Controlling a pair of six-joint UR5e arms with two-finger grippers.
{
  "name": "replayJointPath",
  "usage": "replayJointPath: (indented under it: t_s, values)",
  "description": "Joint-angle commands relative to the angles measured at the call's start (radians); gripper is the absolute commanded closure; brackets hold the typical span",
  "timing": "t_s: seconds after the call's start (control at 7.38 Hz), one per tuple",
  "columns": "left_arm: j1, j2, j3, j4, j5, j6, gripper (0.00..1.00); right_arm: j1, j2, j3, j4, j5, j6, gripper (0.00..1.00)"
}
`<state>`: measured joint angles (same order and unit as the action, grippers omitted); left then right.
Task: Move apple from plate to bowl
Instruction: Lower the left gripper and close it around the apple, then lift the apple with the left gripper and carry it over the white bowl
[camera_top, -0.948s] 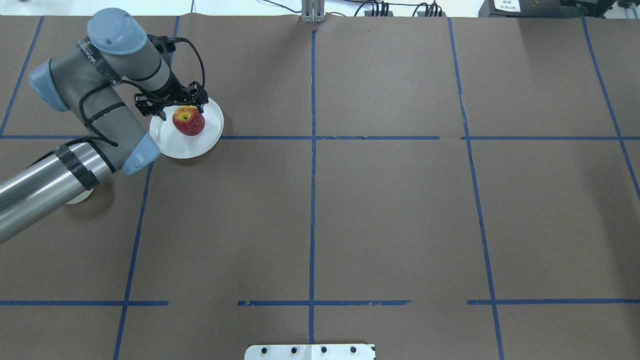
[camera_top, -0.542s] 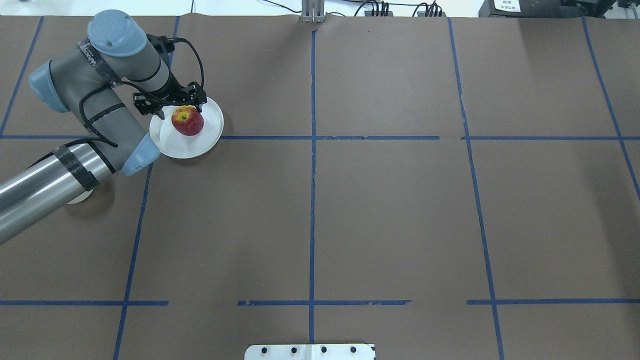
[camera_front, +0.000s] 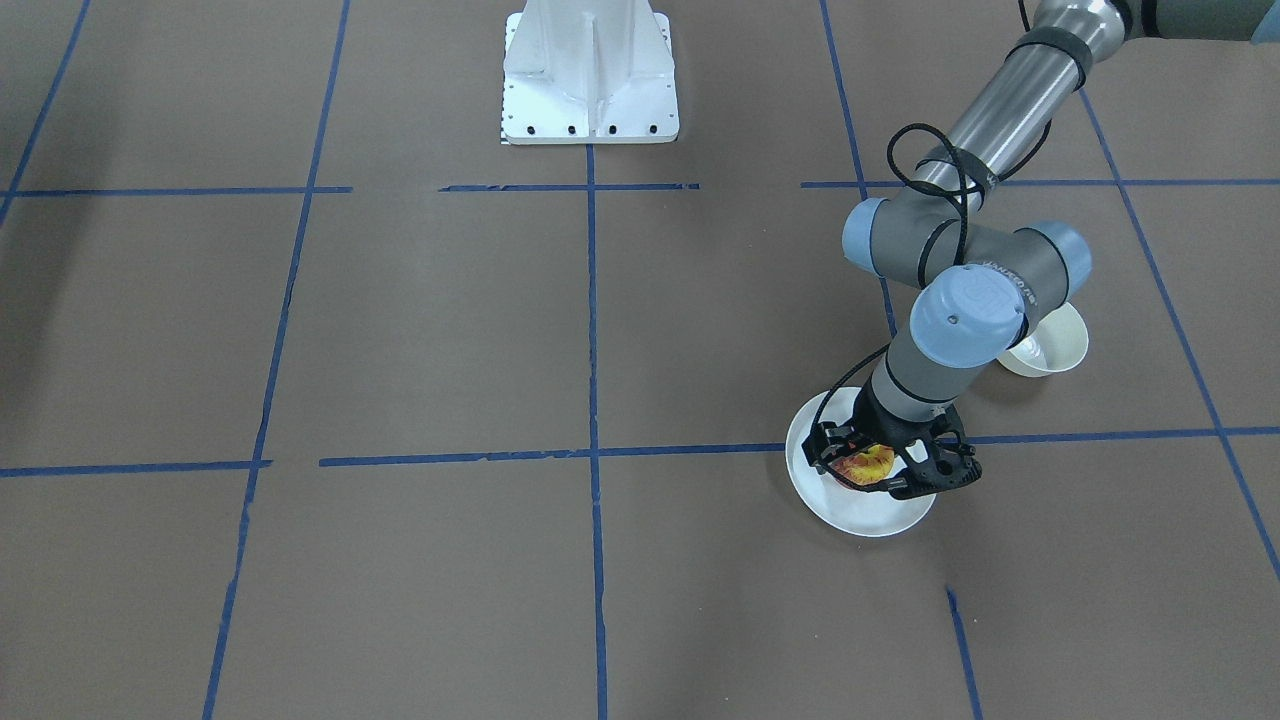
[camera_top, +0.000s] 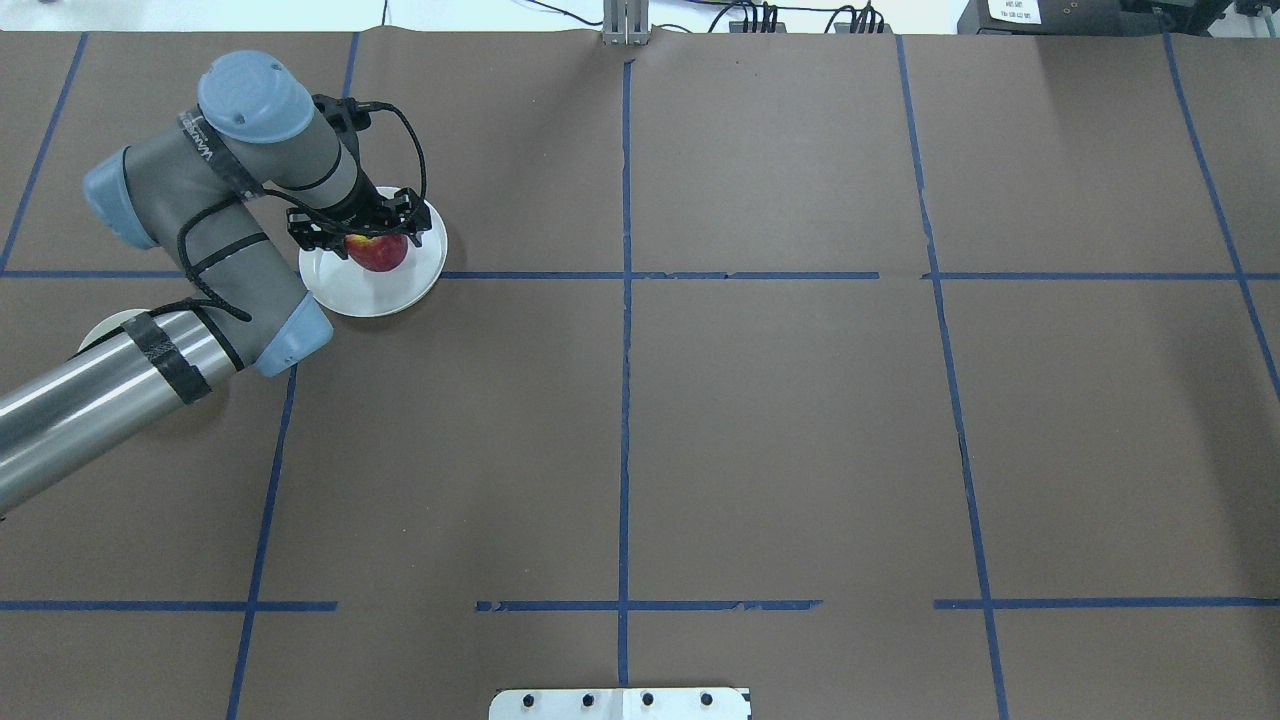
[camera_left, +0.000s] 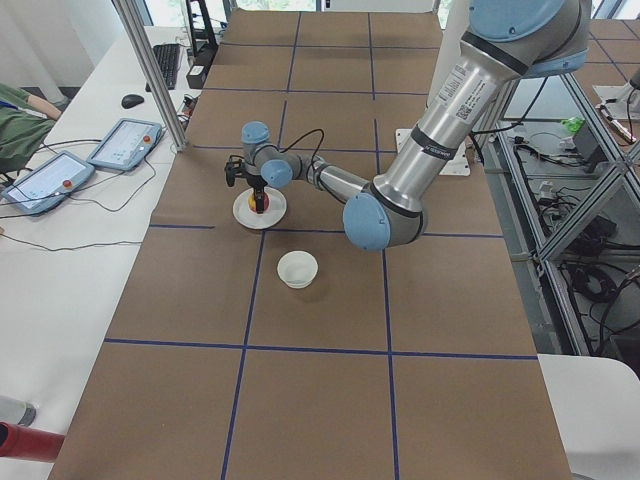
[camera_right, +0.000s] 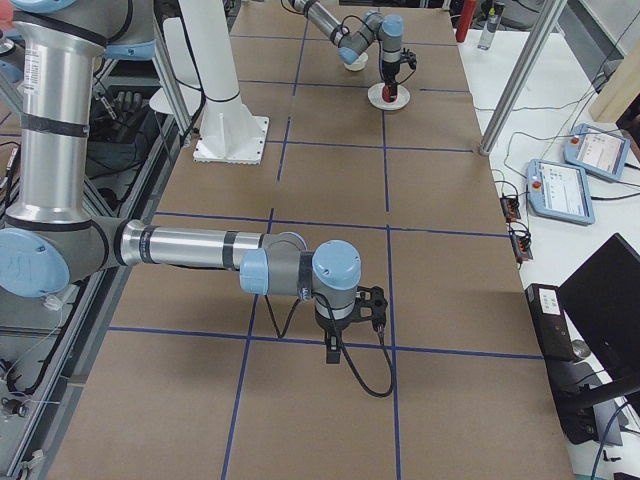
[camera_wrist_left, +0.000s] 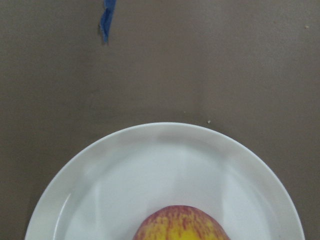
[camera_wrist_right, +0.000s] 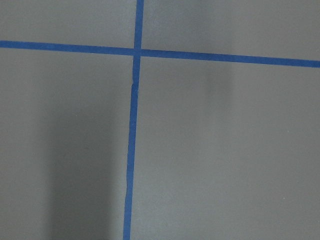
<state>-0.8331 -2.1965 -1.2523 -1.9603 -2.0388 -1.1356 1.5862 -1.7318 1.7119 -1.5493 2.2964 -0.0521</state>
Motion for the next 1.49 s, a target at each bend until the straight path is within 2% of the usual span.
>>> replayJointPath:
  t_s: [0.0,0.27,0.41,0.54,0.81,1.08,1.22,1.35]
  values:
    - [0.006,0.009,0.001,-0.002,0.000,0.002,0.15,0.000,0.000,0.000,0.000,0.000,0.000,0.00]
    - [-0.001,0.009,-0.001,0.000,-0.009,0.005,0.89,0.000,0.000,0.000,0.000,0.000,0.000,0.00]
    - [-0.026,0.009,-0.007,0.003,-0.018,0.007,1.00,0.000,0.000,0.000,0.000,0.000,0.000,0.00]
    - [-0.062,0.020,-0.016,0.009,-0.076,0.017,1.00,0.000,0.000,0.000,0.000,0.000,0.000,0.00]
    - [-0.124,0.116,-0.154,0.075,-0.116,0.150,1.00,0.000,0.001,0.000,0.000,0.000,0.000,0.00]
    - [-0.190,0.200,-0.363,0.341,-0.116,0.421,1.00,0.000,0.000,0.000,0.000,0.000,0.000,0.00]
    - [-0.225,0.286,-0.483,0.425,-0.115,0.530,1.00,0.000,0.000,0.000,0.000,0.000,0.000,0.00]
    - [-0.242,0.401,-0.568,0.423,-0.107,0.580,1.00,0.000,0.000,0.000,-0.002,0.000,0.000,0.00]
